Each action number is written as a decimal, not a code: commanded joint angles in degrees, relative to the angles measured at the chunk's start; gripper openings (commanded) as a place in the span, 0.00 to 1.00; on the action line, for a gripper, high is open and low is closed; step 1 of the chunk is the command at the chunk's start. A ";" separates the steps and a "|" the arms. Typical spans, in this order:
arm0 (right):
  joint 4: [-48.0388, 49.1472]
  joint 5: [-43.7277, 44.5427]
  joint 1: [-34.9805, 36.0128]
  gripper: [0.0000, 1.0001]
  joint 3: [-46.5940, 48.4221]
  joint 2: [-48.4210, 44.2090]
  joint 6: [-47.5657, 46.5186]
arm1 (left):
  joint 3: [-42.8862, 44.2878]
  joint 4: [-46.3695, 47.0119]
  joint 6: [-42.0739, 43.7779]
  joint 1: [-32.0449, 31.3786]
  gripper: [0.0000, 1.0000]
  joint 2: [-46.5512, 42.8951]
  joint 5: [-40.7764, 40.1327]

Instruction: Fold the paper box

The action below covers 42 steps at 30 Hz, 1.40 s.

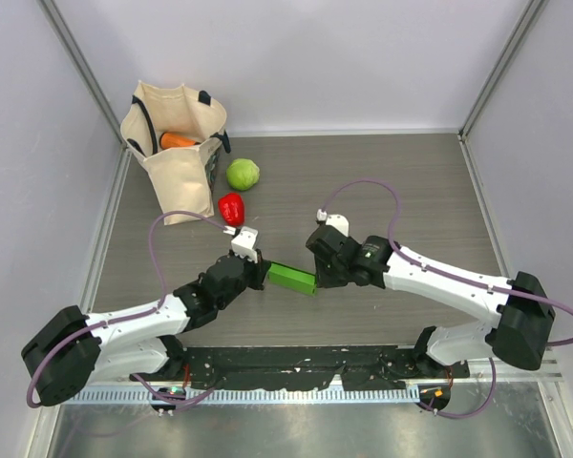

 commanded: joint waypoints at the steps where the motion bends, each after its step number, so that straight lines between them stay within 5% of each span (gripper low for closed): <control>1: 0.78 1.73 0.20 0.29 3.13 1.74 -1.53 | 0.84 -2.77 0.61 -0.35 0.00 0.07 -1.13; 8: 1.48 0.94 0.11 0.27 3.74 4.64 -1.80 | 1.37 -2.24 0.61 -0.79 0.00 1.30 -0.95; 21: 2.36 -0.38 0.20 0.01 4.71 4.91 0.13 | 1.99 -2.41 1.40 -1.93 0.00 2.18 -1.57; 42: 16.33 -8.56 -6.92 0.01 -6.80 -4.13 13.31 | 1.55 -2.59 1.14 -3.34 0.00 1.30 -2.36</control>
